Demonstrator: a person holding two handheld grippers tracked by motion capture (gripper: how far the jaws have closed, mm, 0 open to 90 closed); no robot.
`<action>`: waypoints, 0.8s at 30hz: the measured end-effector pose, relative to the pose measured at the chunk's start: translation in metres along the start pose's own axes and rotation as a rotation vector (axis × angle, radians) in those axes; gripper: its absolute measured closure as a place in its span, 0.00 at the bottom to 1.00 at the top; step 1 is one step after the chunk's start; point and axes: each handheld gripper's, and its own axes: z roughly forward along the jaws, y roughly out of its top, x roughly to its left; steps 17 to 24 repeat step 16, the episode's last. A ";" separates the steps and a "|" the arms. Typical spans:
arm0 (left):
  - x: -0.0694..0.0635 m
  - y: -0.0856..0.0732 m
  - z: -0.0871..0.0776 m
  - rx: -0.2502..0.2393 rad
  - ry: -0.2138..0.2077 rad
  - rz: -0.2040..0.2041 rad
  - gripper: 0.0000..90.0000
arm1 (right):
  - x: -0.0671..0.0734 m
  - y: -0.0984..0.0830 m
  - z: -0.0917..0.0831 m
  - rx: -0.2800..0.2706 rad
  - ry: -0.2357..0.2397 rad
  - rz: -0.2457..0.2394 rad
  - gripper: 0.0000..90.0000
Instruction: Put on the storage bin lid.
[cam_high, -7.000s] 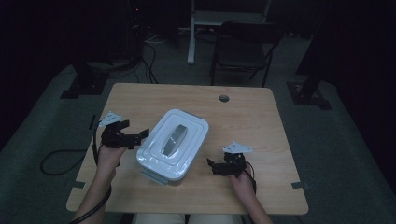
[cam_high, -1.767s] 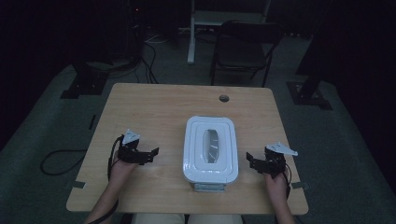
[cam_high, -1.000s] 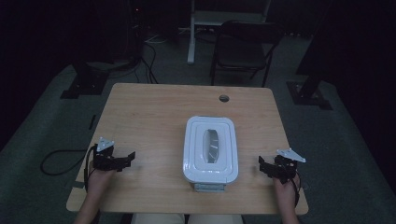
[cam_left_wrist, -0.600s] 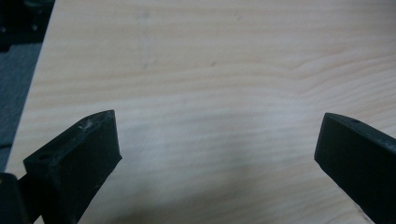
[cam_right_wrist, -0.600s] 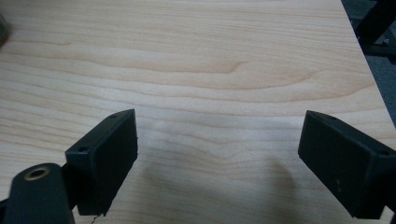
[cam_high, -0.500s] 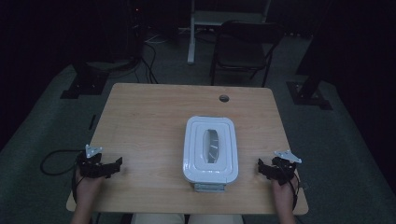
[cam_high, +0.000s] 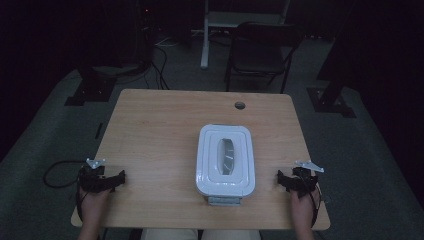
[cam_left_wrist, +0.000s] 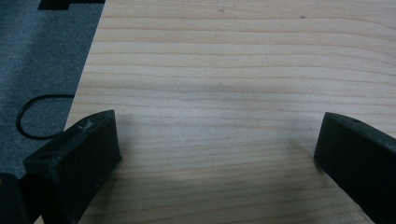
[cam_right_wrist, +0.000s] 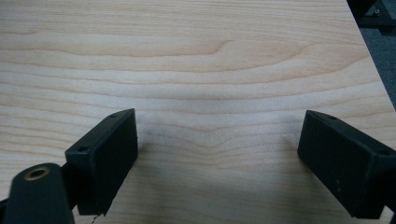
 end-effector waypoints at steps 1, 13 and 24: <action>0.000 0.000 0.000 -0.001 -0.001 0.001 0.01 | 0.000 0.000 0.000 0.000 0.000 0.000 0.13; 0.000 0.000 0.001 -0.003 0.003 -0.006 0.01 | 0.000 0.000 0.000 0.000 0.000 0.000 0.13; 0.000 0.000 0.001 -0.003 0.003 -0.007 0.01 | 0.000 0.000 0.000 0.000 0.000 0.001 0.13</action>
